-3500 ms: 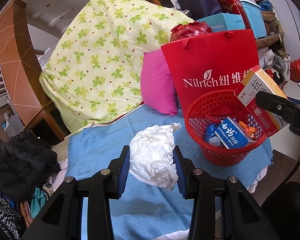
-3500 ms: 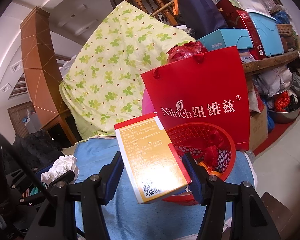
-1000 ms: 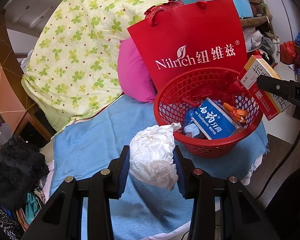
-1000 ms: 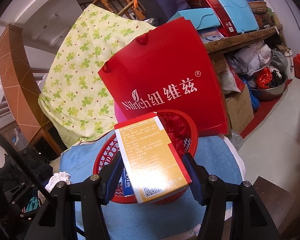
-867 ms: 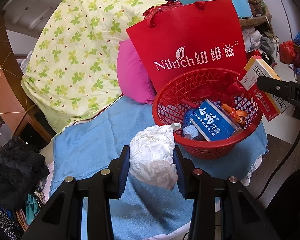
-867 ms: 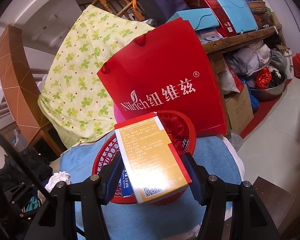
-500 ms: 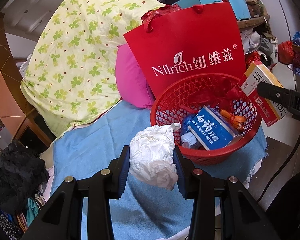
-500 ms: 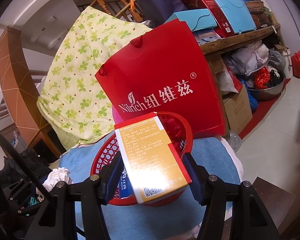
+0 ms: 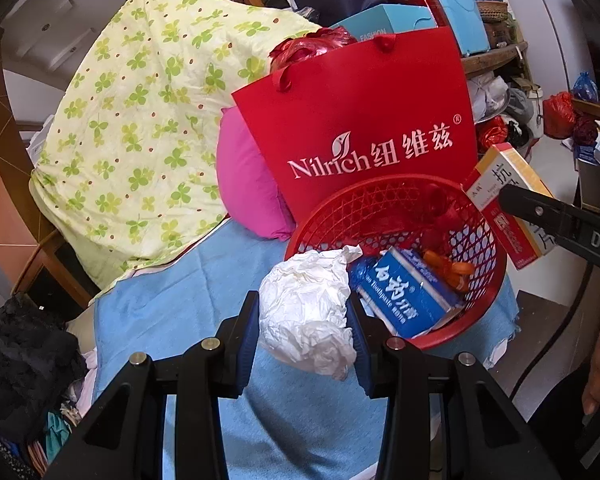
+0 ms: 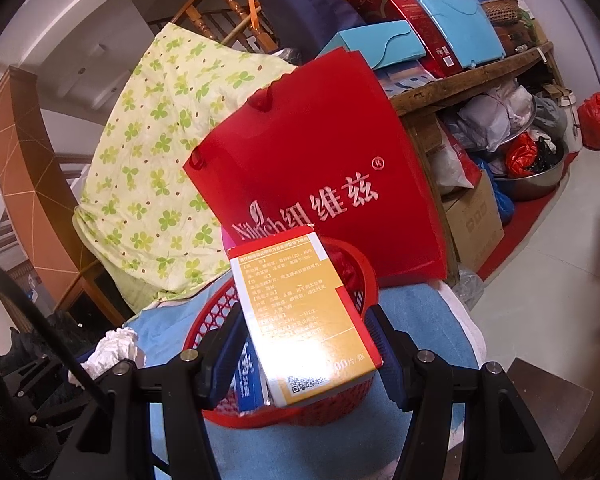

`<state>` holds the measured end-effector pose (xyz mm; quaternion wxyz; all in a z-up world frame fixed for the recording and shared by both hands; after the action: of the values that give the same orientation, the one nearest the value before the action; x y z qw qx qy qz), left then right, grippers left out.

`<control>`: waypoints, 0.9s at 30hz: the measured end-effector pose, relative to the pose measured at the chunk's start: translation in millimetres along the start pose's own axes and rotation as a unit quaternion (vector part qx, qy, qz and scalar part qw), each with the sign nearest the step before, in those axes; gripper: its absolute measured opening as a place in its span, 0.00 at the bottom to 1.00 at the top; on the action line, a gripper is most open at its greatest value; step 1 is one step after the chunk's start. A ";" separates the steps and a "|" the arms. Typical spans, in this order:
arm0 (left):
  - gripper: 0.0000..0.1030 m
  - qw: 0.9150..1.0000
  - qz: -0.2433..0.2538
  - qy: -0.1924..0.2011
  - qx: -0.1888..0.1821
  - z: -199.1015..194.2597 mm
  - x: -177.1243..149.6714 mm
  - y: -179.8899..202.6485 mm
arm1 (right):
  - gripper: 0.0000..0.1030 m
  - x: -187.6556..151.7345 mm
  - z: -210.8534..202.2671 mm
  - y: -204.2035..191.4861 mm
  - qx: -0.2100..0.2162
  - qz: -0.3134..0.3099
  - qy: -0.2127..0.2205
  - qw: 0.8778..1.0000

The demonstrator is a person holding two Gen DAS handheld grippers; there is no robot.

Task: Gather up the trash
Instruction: 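Open the left gripper over the basket while the right gripper drops the orange box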

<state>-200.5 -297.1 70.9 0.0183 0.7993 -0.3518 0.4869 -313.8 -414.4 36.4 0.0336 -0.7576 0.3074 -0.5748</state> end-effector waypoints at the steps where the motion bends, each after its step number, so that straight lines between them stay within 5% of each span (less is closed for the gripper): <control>1: 0.42 1.000 0.000 0.001 -0.002 0.1 1.8 0.6 | 0.61 2.5 1.1 0.7 0.000 0.002 0.002 1.000; 14: 0.42 0.999 -0.016 0.013 -0.031 10.2 35.1 -3.5 | 0.61 56.7 46.4 -2.0 0.047 0.100 0.018 0.994; 27: 0.43 0.988 -0.087 -0.006 -0.125 64.9 58.5 -5.7 | 0.62 25.9 95.5 38.7 0.076 0.213 -0.016 0.974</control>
<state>-131.2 -348.8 85.0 0.1583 0.8210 -0.3391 0.4311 -241.3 -487.7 10.6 0.2176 -0.6789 0.4165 -0.5641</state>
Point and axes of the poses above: each gripper's, at about its wrist camera, not at the fingertips, and z roughly the way its jaws point, y to its right, x to its top, the point moved 4 cm from there along z, roughly the way its jaws point, and after that the axes turned 9 degrees about -z, right-handed, at the moved point
